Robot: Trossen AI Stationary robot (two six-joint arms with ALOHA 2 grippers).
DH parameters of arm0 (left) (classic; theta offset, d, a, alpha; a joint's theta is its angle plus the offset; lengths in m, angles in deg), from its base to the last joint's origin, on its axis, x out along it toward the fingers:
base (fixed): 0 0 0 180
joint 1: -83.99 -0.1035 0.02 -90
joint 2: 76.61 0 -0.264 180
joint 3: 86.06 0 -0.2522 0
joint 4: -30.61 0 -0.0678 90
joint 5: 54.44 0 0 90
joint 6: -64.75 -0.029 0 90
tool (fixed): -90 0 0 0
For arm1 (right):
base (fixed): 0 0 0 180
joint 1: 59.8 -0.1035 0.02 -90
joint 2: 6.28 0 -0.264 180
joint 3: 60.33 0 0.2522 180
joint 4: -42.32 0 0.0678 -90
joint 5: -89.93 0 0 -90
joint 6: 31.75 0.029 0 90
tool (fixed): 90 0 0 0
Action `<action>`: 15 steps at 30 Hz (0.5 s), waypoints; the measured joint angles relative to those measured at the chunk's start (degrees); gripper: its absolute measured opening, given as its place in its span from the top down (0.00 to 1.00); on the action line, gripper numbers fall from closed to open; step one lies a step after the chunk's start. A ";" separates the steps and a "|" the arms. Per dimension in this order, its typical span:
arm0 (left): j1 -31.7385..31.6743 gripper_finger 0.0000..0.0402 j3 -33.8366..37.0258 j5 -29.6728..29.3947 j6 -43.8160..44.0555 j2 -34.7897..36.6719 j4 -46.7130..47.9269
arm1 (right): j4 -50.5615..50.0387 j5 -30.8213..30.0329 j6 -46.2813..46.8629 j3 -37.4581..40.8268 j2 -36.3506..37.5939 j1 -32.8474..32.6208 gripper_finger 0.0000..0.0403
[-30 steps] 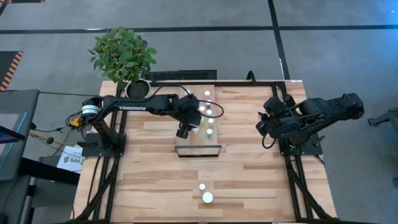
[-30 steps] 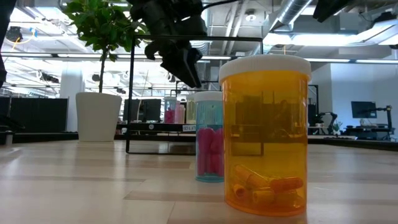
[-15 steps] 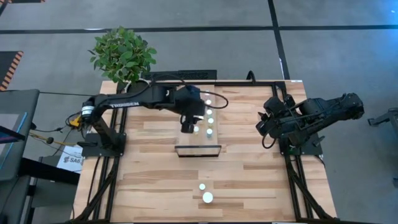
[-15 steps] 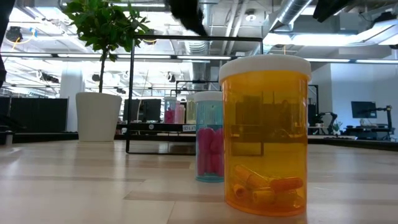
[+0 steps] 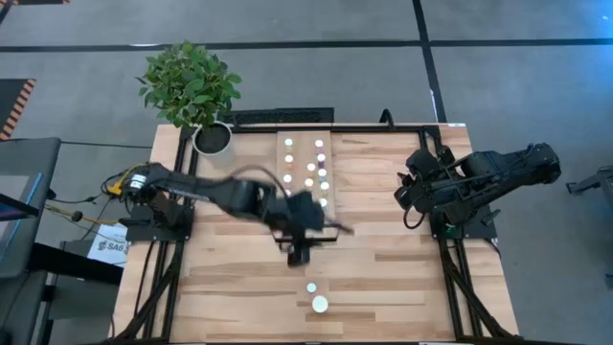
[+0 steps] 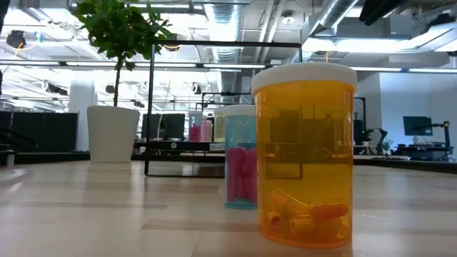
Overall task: Pick and place medicine bottles onto shelf by color
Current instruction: Put the blue pill bottle on the shelf
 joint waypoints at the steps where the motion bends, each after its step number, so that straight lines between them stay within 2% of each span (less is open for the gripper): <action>1: 1.59 0.61 0.01 0.00 1.69 -0.92 -0.60 | 0.05 0.00 0.00 0.00 0.01 0.01 0.55; 6: 8.14 0.61 0.01 -0.76 7.96 -6.28 -0.98 | 2.71 0.00 0.00 0.00 0.00 0.00 0.55; 10: 10.78 0.61 0.05 -1.07 15.44 -10.83 -0.82 | 5.64 0.08 -0.01 0.00 0.00 0.00 0.55; 15: 12.15 0.61 0.05 0.32 21.96 -15.81 -1.06 | 5.72 5.49 1.67 0.00 0.00 0.00 0.55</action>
